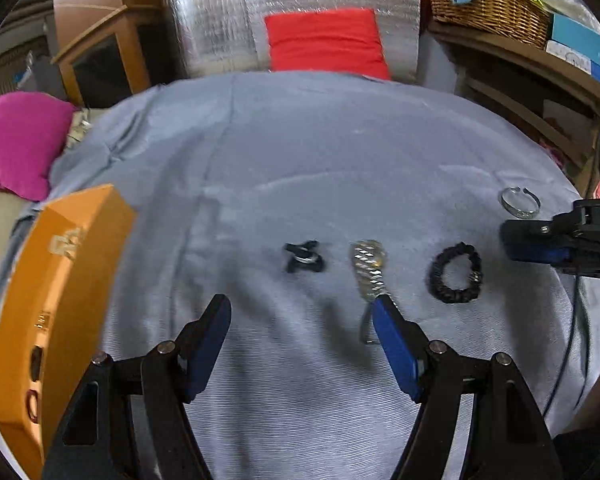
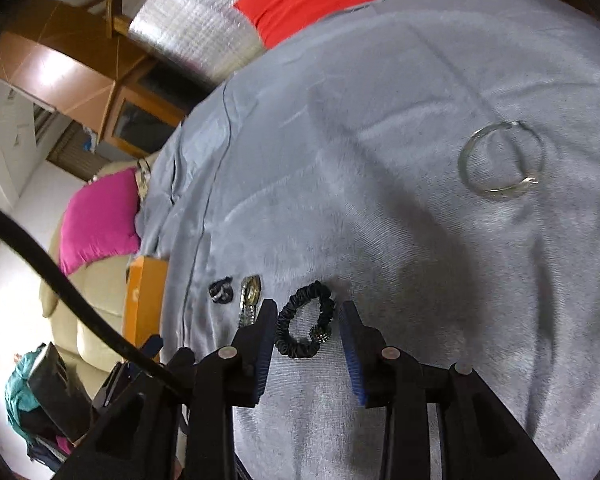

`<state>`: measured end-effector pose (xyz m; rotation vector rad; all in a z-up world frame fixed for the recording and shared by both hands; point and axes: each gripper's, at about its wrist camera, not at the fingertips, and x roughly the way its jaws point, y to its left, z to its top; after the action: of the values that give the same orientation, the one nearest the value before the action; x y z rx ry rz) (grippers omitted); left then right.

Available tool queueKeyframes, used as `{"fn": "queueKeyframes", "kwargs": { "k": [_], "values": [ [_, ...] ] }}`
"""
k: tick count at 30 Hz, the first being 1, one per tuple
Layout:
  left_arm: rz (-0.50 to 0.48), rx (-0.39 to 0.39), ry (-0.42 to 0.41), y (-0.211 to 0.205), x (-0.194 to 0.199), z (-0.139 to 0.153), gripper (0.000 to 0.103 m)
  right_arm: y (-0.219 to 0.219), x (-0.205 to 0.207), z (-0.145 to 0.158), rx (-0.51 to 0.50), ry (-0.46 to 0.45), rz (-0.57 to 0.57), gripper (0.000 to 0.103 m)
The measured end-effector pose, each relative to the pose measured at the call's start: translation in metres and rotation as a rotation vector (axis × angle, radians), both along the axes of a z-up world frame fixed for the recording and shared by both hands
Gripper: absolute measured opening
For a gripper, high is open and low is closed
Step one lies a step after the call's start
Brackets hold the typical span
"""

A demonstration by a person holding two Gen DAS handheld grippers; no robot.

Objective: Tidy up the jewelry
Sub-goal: 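Move both grippers back over the bed toward the watch and bracelet, then grasp the black beaded bracelet with the right gripper while the left grasps the silver watch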

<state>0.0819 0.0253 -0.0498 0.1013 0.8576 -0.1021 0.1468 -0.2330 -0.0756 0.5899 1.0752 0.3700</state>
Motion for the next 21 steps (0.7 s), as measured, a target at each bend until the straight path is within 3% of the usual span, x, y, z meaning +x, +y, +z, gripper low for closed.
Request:
{"fn": "queueKeyframes", "kwargs": {
  "k": [8, 9, 12, 15, 21],
  "values": [
    [-0.015, -0.018, 0.027, -0.012, 0.001, -0.006, 0.074, 0.019, 0.018, -0.025, -0.111, 0.053, 0.047, 0.035],
    [-0.020, -0.014, 0.029, -0.013, 0.002, -0.006, 0.074, 0.020, 0.019, -0.025, -0.120, 0.047, 0.049, 0.032],
    [-0.038, -0.001, 0.029, -0.017, 0.003, -0.007, 0.074, 0.025, 0.020, -0.025, -0.182, 0.034, 0.068, 0.009],
    [-0.059, -0.004, 0.035, -0.022, 0.006, -0.009, 0.074, 0.025, 0.017, -0.020, -0.201, 0.009, 0.070, 0.008],
    [-0.086, -0.071, 0.089, -0.031, 0.022, -0.017, 0.074, -0.008, 0.015, -0.006, -0.162, -0.022, -0.056, 0.008]
  ]
}}
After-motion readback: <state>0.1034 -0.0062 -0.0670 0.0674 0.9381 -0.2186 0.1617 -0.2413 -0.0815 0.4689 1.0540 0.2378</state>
